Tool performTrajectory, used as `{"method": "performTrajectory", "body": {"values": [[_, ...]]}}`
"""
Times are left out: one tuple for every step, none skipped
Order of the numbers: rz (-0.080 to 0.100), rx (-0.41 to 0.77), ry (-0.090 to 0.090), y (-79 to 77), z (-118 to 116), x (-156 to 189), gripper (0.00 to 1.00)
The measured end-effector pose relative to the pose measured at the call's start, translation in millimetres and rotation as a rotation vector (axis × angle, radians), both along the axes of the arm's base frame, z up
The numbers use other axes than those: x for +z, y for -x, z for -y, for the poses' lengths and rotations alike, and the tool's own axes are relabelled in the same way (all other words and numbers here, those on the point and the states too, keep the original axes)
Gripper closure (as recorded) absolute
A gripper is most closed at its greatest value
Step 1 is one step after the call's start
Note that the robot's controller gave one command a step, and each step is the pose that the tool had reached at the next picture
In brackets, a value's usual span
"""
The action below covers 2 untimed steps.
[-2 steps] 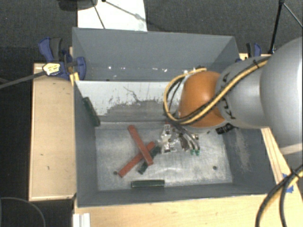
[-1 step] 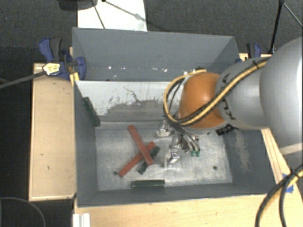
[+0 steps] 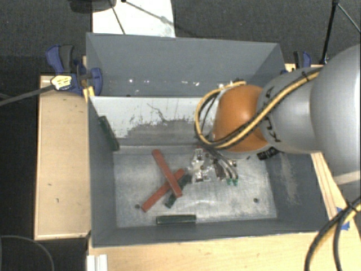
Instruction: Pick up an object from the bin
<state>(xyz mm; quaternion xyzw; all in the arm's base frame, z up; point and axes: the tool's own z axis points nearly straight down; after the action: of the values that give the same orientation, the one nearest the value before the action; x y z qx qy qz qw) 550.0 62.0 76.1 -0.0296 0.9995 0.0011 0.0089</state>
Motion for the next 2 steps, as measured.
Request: {"method": "performTrajectory", "body": {"values": [[-0.007, 0.002, 0.001, 2.6, 0.4, -2.3, 0.0], [-0.007, 0.002, 0.001, 2.6, 0.4, -2.2, 0.0]]}}
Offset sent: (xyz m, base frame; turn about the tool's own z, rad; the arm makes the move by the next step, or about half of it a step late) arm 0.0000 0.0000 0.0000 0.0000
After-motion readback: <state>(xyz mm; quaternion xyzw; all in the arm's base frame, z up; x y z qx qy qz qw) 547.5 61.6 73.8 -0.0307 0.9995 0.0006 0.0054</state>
